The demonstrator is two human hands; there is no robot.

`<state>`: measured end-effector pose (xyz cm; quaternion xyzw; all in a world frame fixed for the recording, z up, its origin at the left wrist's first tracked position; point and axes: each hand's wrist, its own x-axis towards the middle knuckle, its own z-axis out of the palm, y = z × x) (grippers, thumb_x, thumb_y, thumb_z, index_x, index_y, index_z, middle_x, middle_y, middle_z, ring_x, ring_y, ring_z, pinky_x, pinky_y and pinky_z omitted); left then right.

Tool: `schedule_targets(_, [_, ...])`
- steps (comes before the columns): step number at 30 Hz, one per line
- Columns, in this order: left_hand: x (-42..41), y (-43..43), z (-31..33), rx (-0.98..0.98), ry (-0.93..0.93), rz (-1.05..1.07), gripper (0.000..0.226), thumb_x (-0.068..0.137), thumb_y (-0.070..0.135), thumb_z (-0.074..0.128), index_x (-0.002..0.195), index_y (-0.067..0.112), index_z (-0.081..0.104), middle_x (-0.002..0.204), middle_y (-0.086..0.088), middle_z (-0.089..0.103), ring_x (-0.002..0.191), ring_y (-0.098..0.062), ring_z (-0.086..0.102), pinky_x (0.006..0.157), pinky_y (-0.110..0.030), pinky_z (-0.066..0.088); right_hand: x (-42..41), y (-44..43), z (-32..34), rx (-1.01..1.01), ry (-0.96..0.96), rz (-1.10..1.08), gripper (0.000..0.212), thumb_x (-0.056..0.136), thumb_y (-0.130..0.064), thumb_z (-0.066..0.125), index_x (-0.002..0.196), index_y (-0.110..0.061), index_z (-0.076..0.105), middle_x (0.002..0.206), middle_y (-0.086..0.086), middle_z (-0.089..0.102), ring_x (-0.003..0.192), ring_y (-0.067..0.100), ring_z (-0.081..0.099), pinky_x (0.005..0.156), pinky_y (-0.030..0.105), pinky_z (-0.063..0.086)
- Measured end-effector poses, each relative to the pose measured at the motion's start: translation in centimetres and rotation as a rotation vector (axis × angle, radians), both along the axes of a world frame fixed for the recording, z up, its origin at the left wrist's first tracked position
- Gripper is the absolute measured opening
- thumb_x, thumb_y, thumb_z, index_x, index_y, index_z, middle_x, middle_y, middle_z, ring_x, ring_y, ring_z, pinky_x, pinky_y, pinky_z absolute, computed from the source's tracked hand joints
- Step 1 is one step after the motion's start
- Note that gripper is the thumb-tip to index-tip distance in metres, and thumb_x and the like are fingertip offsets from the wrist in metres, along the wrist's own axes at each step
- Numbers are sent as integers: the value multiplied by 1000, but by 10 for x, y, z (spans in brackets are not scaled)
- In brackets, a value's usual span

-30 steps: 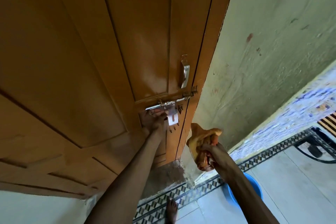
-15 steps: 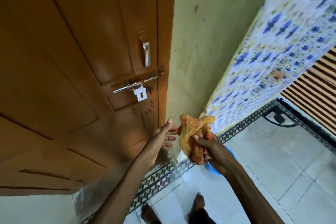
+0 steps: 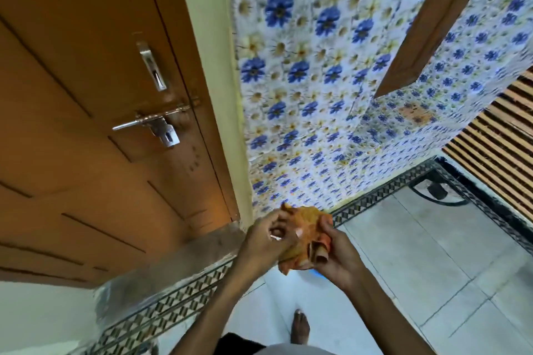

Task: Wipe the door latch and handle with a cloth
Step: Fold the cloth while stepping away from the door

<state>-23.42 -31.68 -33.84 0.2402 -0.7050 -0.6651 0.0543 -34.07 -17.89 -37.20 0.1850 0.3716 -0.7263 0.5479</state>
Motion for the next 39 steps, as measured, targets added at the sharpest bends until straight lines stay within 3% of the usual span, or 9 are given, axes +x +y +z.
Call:
schedule_targets(4, [3,35,8,-307,40,-197,31,97,47,55,109,28,76,105,11,73,93,-13,70,79,-29,57,-20,27,4,-136,-60,-3,68,96,-62,35,139,-13,53,147,22,46,139,40,40,118,62,16])
schedule_targets(6, [1,48,10,-400,96,-135,26,101,35,56,110,23,77,109,11,71,101,-3,66,84,-16,52,-25,31,7,-170,-58,10,73,93,-65,40,138,-9,54,145,26,48,136,44,43,116,65,19])
schedule_targets(10, [-6,68,17,-120,-1,404,14,94,15,73,100,21,62,94,1,66,75,0,64,52,-6,47,-26,32,15,-171,-23,-44,73,91,-62,48,140,-7,50,141,28,51,130,46,49,112,64,30])
schedule_targets(15, [-17,61,22,251,-163,520,47,84,35,82,121,18,58,112,0,70,94,-11,69,62,-17,55,-26,31,19,-201,35,31,69,89,-60,54,137,-11,54,139,25,54,128,45,52,108,69,31])
schedule_targets(23, [0,32,32,71,22,604,17,94,8,71,100,24,68,102,-4,75,99,-22,71,86,-39,58,-29,10,37,-24,422,355,52,84,-33,70,130,-10,60,128,19,65,123,41,57,106,63,40])
schedule_targets(27, [17,7,41,-101,88,543,15,97,9,67,99,24,64,97,3,73,92,-12,68,82,-31,55,-25,-2,47,24,623,490,70,61,-35,90,121,-8,63,122,21,68,111,39,63,102,60,42])
schedule_targets(29, [25,-9,49,-171,86,476,14,98,9,66,100,23,63,95,7,70,90,-6,66,77,-24,52,-27,-11,57,73,709,477,58,66,-23,88,117,-5,65,115,21,71,102,37,68,98,54,49])
schedule_targets(34, [45,-43,71,-65,183,424,16,98,9,65,107,22,69,95,13,74,91,-1,69,69,-12,52,-29,-35,74,6,590,382,35,83,-20,71,115,-6,69,112,16,74,108,35,68,95,49,53])
schedule_targets(39, [46,-54,53,-142,112,459,14,100,9,64,105,22,67,99,9,71,95,-4,65,75,-11,52,-13,-54,73,-65,472,413,46,89,2,56,129,-21,61,121,12,71,112,33,66,94,52,53])
